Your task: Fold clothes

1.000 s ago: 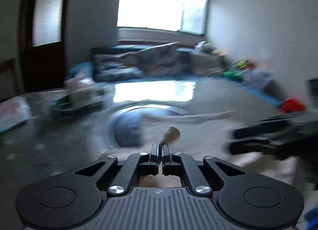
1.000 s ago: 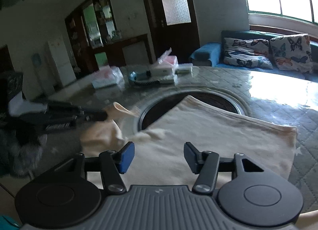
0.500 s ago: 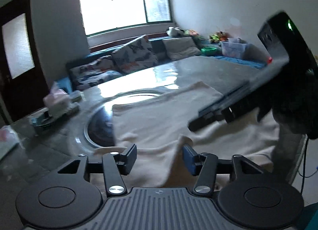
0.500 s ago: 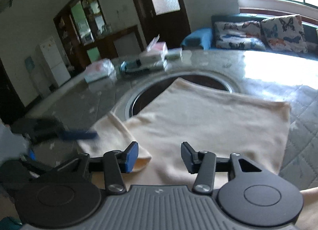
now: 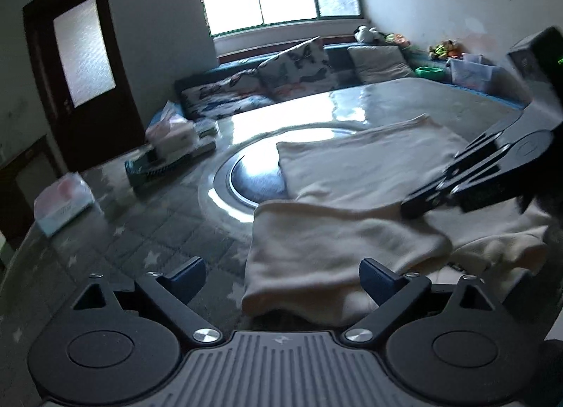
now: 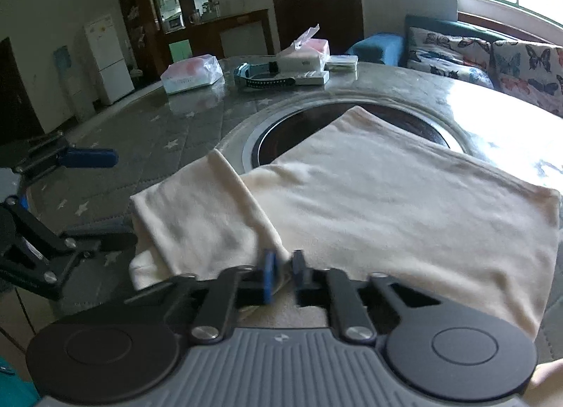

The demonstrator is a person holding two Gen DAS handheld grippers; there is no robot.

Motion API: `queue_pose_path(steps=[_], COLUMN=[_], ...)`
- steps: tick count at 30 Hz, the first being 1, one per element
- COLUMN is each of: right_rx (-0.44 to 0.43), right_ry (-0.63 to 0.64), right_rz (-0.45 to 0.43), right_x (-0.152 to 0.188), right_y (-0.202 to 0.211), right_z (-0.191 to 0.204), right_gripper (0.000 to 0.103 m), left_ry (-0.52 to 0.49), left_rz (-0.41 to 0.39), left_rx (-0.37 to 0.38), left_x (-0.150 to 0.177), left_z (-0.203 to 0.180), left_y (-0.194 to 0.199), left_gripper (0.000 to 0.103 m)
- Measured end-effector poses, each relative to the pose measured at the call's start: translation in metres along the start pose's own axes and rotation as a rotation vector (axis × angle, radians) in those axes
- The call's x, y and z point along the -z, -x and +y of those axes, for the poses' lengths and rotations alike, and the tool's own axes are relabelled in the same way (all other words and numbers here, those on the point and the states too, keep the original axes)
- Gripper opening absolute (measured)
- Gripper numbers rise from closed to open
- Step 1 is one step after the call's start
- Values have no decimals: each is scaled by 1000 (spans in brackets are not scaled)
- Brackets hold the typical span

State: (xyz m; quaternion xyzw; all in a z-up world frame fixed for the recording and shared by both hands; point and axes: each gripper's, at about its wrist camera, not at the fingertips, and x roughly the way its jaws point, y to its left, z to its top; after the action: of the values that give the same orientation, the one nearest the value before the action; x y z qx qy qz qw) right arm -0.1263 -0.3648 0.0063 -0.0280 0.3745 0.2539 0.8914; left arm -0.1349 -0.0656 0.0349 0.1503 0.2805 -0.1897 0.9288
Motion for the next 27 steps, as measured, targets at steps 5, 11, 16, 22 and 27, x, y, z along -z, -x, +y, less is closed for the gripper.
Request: queue_pose_path(steps=[5, 11, 16, 22, 27], right_rx=[33, 101, 155, 221, 250], right_ry=[22, 57, 92, 102, 35], right_rz=[-78, -184, -211, -191, -109], right_x=[-11, -29, -34, -28, -14], right_y=[27, 84, 120, 146, 138], right_z=[2, 2, 4, 3, -13], right_gripper=[6, 6, 6, 6, 7], left_ry=[10, -15, -63, -116, -124], left_rz=[30, 45, 29, 9, 7], left_rx=[-20, -51, -67, -74, -58], left_x=[3, 6, 7, 11, 12], left_z=[-5, -10, -15, -17, -13], left_y=[-11, -19, -20, -16, -13], left_gripper=[101, 101, 101, 101, 101])
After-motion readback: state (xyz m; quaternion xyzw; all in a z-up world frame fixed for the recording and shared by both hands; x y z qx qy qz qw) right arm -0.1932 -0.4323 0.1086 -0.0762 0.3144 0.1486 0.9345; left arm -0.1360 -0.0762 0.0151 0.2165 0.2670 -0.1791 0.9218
